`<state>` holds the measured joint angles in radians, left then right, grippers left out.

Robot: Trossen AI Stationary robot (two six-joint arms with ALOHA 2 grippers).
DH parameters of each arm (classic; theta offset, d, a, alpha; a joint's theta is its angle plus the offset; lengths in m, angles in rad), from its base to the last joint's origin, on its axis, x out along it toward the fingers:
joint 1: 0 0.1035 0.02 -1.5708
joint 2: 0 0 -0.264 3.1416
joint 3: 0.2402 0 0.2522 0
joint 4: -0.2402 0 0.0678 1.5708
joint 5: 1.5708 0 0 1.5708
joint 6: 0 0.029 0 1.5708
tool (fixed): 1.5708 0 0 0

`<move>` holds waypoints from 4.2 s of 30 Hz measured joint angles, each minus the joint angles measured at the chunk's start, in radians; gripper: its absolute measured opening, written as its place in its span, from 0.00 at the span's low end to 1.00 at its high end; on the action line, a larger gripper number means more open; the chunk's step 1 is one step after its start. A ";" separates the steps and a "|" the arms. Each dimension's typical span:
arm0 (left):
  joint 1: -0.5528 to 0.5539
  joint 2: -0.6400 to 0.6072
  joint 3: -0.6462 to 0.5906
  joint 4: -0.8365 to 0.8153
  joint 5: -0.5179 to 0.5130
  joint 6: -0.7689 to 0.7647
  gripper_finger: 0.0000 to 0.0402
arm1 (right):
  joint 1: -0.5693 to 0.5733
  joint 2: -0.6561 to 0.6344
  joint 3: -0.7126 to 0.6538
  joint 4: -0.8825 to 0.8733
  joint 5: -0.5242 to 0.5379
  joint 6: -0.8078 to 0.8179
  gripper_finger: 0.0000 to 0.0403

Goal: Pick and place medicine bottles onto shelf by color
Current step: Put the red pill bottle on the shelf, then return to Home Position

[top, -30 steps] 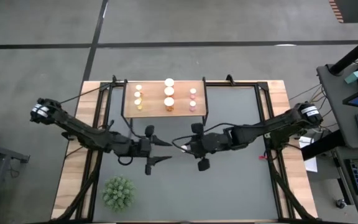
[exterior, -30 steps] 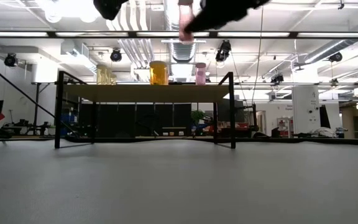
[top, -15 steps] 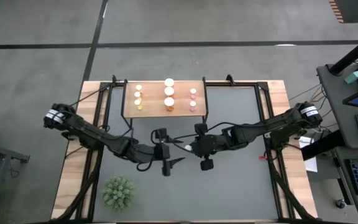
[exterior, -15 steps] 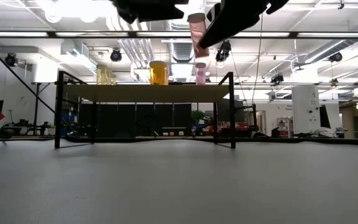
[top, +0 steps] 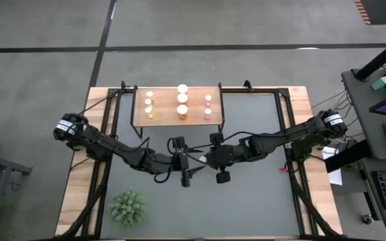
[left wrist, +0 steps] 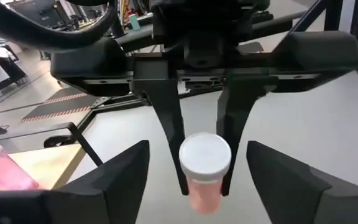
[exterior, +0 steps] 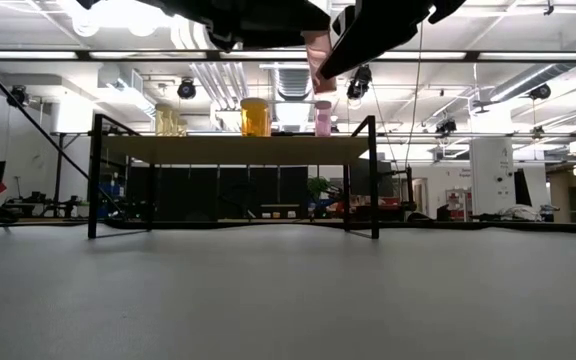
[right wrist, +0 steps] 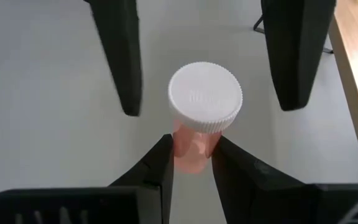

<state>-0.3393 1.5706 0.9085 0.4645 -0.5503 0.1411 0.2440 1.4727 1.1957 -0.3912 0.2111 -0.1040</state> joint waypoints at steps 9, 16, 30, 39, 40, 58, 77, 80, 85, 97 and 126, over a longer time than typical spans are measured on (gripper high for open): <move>0.004 0.006 0.000 0.003 0.000 -0.001 0.45 | 0.000 0.000 0.000 0.007 0.000 0.000 0.22; 0.004 0.006 0.000 0.004 0.000 -0.002 0.32 | 0.000 0.001 0.000 0.007 0.000 0.000 0.22; 0.000 0.004 0.007 0.007 -0.001 -0.004 0.25 | 0.000 0.001 0.004 0.034 0.000 0.010 0.31; -0.026 -0.098 0.005 -0.105 -0.174 -0.043 0.24 | -0.002 -0.062 0.041 -0.034 0.017 0.034 0.54; -0.026 -0.127 0.006 -0.151 -0.214 -0.073 0.24 | -0.002 -0.077 0.049 -0.056 0.038 0.044 0.55; 0.174 -0.398 -0.001 -0.841 -0.498 -0.659 0.24 | -0.002 -0.280 0.032 -0.196 0.157 0.184 0.56; 0.275 -0.297 -0.021 -0.850 -0.477 -0.705 0.24 | 0.002 -0.260 0.028 -0.198 0.156 0.184 0.56; 0.287 -0.297 -0.032 -0.849 -0.486 -0.711 0.24 | 0.002 -0.260 0.027 -0.199 0.156 0.184 0.56; 0.293 -0.297 -0.034 -0.848 -0.489 -0.712 0.24 | 0.002 -0.260 0.027 -0.199 0.156 0.190 0.56; 0.293 -0.297 -0.036 -0.850 -0.458 -0.729 0.35 | 0.002 -0.260 0.027 -0.199 0.156 0.191 0.57; 0.236 -0.395 0.073 -0.919 -0.435 -0.522 0.38 | 0.137 -0.260 0.018 -0.203 0.342 0.199 0.56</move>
<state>-0.1035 1.1755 0.9817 -0.4541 -0.9852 -0.3808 0.3807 1.2125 1.2137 -0.5943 0.5532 0.0951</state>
